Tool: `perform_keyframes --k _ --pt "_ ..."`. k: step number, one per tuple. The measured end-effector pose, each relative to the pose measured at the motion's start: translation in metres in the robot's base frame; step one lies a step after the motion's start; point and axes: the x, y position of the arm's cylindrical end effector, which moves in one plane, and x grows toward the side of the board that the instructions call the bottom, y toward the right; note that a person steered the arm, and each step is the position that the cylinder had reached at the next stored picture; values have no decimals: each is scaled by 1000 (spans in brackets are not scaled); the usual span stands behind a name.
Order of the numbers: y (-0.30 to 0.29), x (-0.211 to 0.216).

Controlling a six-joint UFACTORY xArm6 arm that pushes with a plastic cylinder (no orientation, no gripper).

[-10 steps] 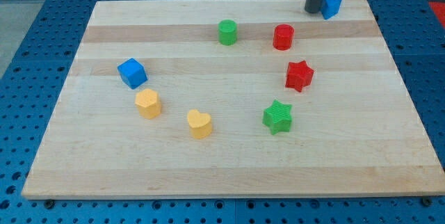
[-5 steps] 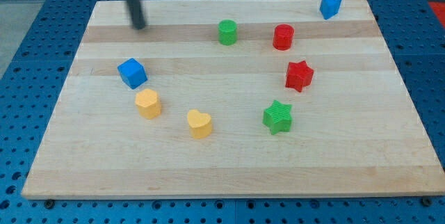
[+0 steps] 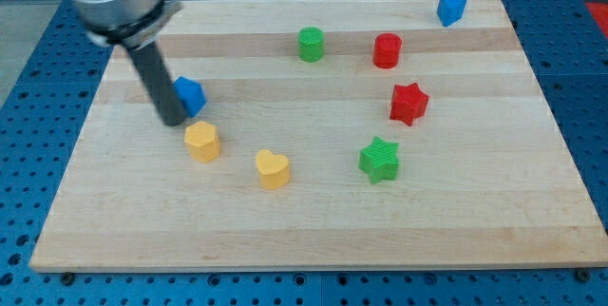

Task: Take the blue cube to the top of the green circle

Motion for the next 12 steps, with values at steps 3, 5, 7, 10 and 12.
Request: perform_keyframes --k 3,5,7,10,12 --pt "24 -75" --pt "-9 -55" --pt "-3 -109" --pt "79 -133" --pt "35 -171"
